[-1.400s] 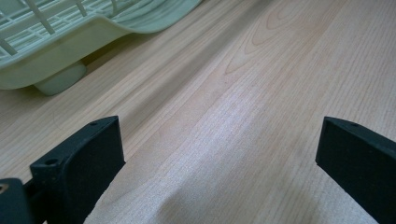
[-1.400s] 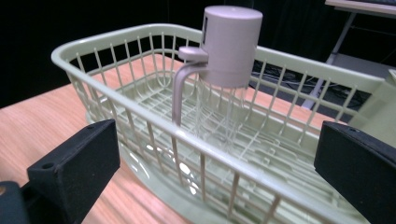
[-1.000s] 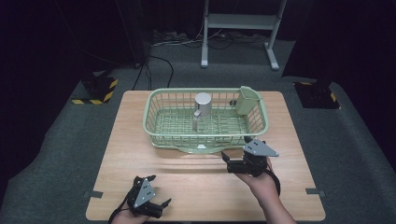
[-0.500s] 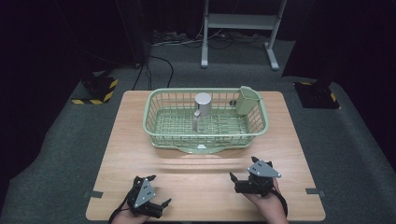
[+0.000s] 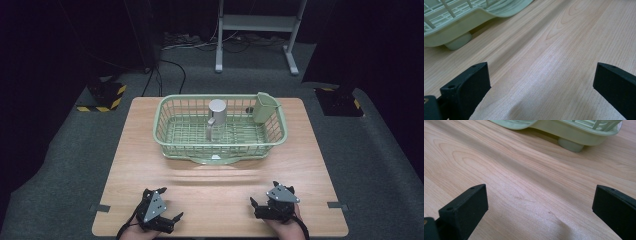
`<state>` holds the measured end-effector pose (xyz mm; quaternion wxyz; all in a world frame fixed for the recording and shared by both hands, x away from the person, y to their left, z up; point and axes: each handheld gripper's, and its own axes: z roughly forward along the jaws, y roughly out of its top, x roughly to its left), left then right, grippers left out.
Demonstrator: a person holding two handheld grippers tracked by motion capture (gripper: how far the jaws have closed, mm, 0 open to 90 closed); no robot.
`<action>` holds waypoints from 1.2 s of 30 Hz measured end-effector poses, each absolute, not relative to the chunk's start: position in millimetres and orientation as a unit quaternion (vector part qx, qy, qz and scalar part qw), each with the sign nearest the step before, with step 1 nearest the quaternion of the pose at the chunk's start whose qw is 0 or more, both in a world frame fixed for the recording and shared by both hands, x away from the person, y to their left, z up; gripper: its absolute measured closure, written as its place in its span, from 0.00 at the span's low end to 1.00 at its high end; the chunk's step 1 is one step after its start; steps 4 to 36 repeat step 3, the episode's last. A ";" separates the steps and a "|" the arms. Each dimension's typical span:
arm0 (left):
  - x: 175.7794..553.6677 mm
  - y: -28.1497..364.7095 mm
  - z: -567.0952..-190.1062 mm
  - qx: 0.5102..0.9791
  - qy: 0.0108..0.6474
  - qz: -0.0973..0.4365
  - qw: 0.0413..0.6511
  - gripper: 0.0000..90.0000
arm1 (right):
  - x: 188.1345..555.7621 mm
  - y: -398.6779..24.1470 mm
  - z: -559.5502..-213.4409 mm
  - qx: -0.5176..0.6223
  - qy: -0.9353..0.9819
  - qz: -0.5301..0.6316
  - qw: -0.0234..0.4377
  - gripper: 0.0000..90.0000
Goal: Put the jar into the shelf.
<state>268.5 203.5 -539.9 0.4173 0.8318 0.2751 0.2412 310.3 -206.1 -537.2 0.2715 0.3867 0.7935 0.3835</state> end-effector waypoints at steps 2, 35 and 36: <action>268.3 203.3 -540.0 0.832 0.274 0.241 0.417 0.01 | 308.2 -204.7 -537.4 0.385 0.792 0.379 0.286 0.00; 268.4 203.2 -540.0 0.833 0.274 0.241 0.417 0.01 | 308.2 -204.7 -537.4 0.385 0.792 0.379 0.286 0.00; 268.4 203.2 -540.0 0.833 0.274 0.241 0.417 0.01 | 308.2 -204.7 -537.4 0.385 0.792 0.379 0.286 0.00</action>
